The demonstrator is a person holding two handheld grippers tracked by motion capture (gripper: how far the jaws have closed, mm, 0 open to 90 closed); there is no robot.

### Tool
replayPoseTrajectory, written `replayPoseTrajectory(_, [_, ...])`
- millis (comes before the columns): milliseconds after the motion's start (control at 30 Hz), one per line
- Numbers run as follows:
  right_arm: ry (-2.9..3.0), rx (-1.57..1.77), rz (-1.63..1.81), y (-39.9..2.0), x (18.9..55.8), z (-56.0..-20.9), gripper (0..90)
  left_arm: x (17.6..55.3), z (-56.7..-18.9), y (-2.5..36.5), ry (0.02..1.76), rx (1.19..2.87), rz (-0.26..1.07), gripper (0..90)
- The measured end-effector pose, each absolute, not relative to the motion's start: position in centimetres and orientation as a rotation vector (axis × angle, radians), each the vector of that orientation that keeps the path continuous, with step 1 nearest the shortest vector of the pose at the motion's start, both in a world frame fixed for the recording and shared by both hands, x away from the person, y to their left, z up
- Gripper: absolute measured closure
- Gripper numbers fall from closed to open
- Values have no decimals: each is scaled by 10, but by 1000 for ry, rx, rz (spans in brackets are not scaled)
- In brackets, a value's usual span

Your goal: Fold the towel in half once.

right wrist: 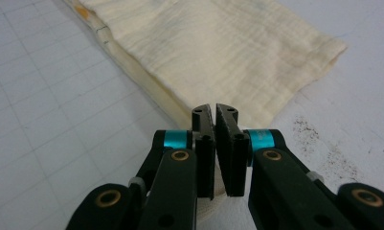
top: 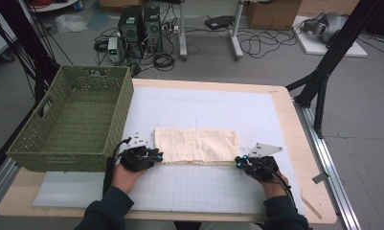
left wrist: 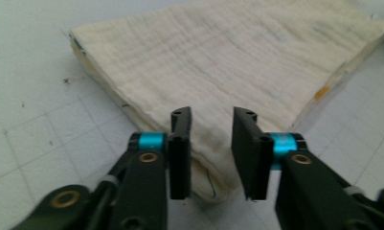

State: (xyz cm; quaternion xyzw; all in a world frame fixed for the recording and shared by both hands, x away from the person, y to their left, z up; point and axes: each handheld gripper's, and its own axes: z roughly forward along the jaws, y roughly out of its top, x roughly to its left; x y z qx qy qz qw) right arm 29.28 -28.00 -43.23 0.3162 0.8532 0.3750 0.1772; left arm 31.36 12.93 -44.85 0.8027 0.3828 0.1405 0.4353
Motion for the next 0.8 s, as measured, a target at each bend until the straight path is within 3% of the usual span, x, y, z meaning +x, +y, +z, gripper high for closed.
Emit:
replayPoseTrajectory(33, [2415,898,1064,-280,293,-433,863,313,-449,129,944,2008,364,863])
replayPoseTrajectory(100, [2418,899,1061,-280,293,-433,861,313,-448,129,946,2000,372,878])
replayPoseTrajectory(433, [2418,884,1080,-278,291,-431,859,311,-438,145,965,1935,344,880])
replayPoseTrajectory(567, [2449,874,1028,-275,292,-433,854,309,-444,143,973,1984,297,880])
replayPoseTrajectory(700, [2445,914,1024,-279,293,-432,731,308,-443,142,984,1982,302,864])
replayPoseTrajectory(800, [2391,955,1120,-287,293,-425,658,309,-437,144,987,1930,350,736])
